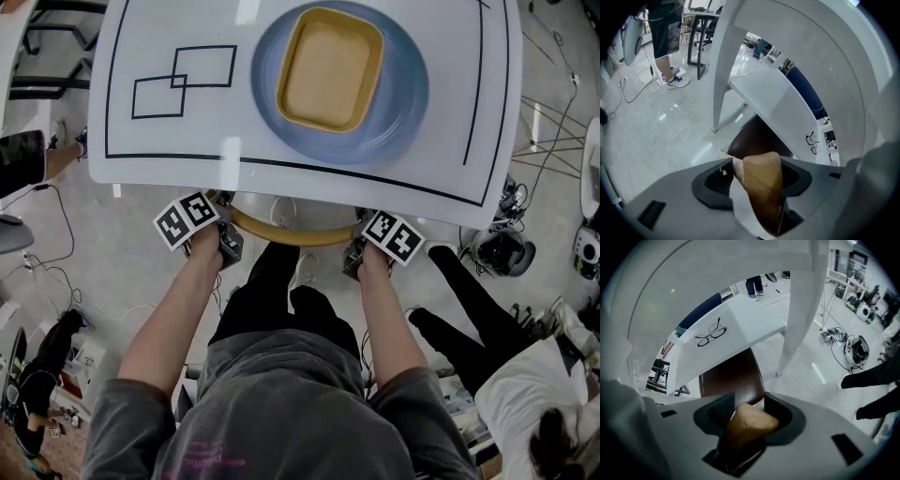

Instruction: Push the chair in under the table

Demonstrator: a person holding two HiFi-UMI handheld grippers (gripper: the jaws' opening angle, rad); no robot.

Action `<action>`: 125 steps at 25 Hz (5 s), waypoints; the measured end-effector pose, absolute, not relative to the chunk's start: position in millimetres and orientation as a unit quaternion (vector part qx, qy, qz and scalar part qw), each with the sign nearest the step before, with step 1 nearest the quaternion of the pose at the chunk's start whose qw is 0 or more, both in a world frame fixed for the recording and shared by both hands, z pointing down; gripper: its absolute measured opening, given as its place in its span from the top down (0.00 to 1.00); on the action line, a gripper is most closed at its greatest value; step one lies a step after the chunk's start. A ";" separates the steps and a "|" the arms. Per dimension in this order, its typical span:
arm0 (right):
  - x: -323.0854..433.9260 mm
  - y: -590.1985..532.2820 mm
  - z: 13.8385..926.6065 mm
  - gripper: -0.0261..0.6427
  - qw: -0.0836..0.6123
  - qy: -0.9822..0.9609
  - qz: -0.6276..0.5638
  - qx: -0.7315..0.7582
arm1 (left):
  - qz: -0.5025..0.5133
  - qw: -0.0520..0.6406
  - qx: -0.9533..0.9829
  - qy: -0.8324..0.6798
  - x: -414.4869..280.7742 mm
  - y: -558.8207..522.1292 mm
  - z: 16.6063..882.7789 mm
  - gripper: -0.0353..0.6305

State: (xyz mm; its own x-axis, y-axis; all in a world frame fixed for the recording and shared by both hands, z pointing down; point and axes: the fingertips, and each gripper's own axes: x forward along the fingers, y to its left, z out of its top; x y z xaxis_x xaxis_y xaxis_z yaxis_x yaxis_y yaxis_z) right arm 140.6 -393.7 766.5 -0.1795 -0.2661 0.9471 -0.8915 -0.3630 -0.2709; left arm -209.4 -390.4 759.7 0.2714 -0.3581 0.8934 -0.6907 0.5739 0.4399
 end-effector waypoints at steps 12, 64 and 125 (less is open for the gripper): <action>145.4 -395.2 770.4 0.67 0.250 -0.494 0.577 0.600 | 0.128 0.669 0.438 -0.586 -204.5 -385.8 766.4 0.56; 142.2 -313.2 585.0 0.65 0.130 -0.710 0.470 0.509 | 0.103 0.491 0.657 -0.563 -138.6 -300.7 581.7 0.50; 68.5 -136.9 265.7 0.66 0.031 -0.865 0.133 0.482 | 0.010 0.072 0.899 -0.432 -108.1 -138.7 227.0 0.57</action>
